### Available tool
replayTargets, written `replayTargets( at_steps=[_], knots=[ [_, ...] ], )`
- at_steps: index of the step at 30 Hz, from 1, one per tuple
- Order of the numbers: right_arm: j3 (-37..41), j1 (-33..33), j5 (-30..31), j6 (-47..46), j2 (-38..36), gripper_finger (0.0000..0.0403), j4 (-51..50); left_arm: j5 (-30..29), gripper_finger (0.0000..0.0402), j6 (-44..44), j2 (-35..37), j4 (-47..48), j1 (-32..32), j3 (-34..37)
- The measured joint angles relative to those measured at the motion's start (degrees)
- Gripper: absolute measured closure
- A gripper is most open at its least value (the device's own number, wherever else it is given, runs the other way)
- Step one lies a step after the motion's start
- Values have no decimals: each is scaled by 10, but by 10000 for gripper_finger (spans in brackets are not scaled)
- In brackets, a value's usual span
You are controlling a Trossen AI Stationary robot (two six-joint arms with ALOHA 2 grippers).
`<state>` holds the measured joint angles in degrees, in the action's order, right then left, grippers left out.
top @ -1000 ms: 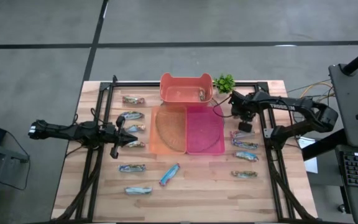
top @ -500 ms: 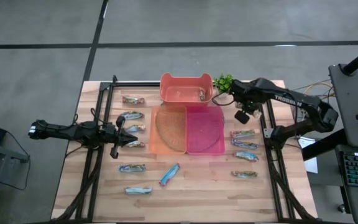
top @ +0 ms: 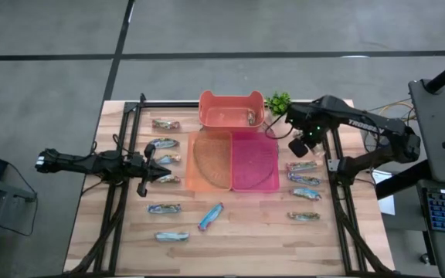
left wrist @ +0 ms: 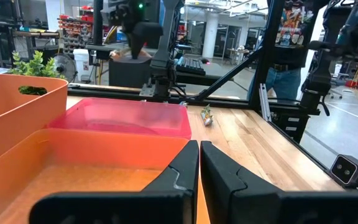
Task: Pick and place Granola Bars by type
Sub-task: Put the yellow granola bar into the orange bin
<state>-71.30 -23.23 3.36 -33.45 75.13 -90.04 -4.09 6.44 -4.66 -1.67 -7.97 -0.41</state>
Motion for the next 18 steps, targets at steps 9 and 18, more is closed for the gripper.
replayTargets(
  at_steps=[9, 18],
  knots=[
    [-12, 58, -10, -182, 17, 392, 19, 0, 401, 0, 0, 0, 0, 0],
    [-14, 99, -31, -343, 61, 392, 188, 0, 401, 0, 0, 0, 0, 0]
  ],
)
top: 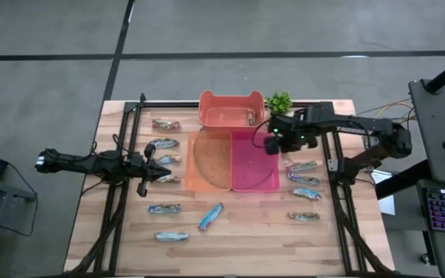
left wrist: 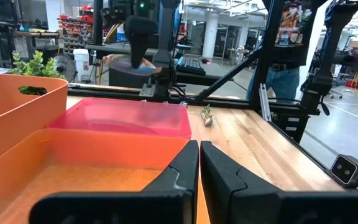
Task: Pick and place Granola Bars by type
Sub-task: Put the yellow granola bar into the orange bin
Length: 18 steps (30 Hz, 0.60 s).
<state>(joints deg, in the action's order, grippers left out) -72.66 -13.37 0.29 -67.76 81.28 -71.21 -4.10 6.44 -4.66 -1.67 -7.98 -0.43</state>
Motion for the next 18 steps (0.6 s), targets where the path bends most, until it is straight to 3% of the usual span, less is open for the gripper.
replayTargets(
  at_steps=[7, 18],
  knots=[
    [-30, 4, -9, -36, 69, 393, 123, 0, 401, 0, 0, 0, 0, 0],
    [-190, -49, -2, 14, 203, 394, 133, 0, 401, 0, 0, 0, 0, 0]
  ],
)
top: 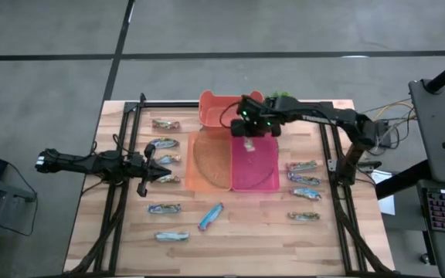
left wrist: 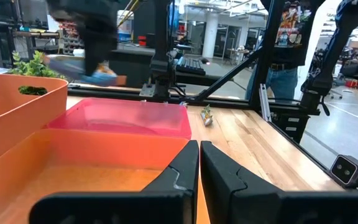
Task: Pick and place Granola Bars by type
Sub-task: Put the yellow granola bar into the orange bin
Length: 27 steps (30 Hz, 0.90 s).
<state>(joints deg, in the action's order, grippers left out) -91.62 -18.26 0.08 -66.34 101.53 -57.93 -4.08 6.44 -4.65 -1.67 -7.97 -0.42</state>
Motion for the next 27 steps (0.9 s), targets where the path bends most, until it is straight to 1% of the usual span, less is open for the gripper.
replayTargets(
  at_steps=[9, 15, 18, 27],
  knots=[
    [-139, -47, 10, 59, 106, 394, -1, 0, 401, 0, 0, 0, 0, 0],
    [-220, -81, 16, 95, 173, 394, -20, 0, 401, 0, 0, 0, 0, 0],
    [-247, -95, 18, 103, 198, 394, -28, 0, 401, 0, 0, 0, 0, 0],
    [-315, -129, 58, 116, 262, 394, -53, 0, 401, 0, 0, 0, 0, 0]
  ],
)
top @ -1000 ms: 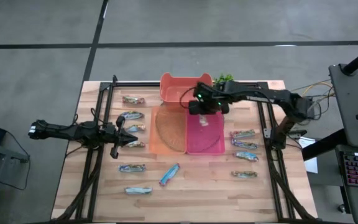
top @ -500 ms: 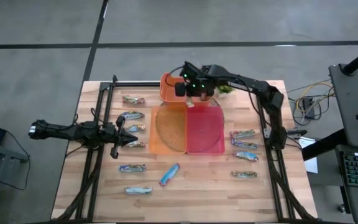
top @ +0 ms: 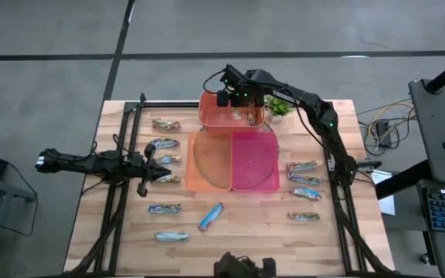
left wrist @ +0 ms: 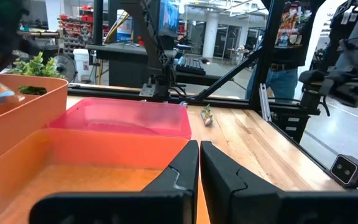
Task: Pick and place Granola Bars by type
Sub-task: Put the yellow granola bar into the orange bin
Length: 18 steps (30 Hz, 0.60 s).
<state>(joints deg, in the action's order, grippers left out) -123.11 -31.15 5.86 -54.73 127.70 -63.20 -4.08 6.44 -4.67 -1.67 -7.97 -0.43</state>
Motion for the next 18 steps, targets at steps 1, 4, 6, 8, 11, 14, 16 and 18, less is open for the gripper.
replayTargets(
  at_steps=[1, 4, 6, 8, 11, 14, 16, 18],
  knots=[
    [-8, -3, 3, 2, 8, 394, -5, 0, 401, 0, 0, 0, 0, 0],
    [-31, -8, 17, 8, 28, 394, -23, 0, 401, 0, 0, 0, 0, 0],
    [-44, -9, 17, 8, 40, 394, -36, 0, 401, 0, 0, 0, 0, 0],
    [-52, -10, 17, 10, 51, 394, -46, 0, 401, 0, 0, 0, 0, 0],
    [-57, -10, 20, 5, 61, 394, -52, 0, 401, 0, 0, 0, 0, 0],
    [-58, -10, 31, -4, 65, 394, -57, 0, 401, 0, 0, 0, 0, 0],
    [-57, -9, 36, -14, 69, 394, -62, 0, 401, 0, 0, 0, 0, 0],
    [-56, -9, 42, -20, 73, 394, -75, 0, 401, 0, 0, 0, 0, 0]
  ],
)
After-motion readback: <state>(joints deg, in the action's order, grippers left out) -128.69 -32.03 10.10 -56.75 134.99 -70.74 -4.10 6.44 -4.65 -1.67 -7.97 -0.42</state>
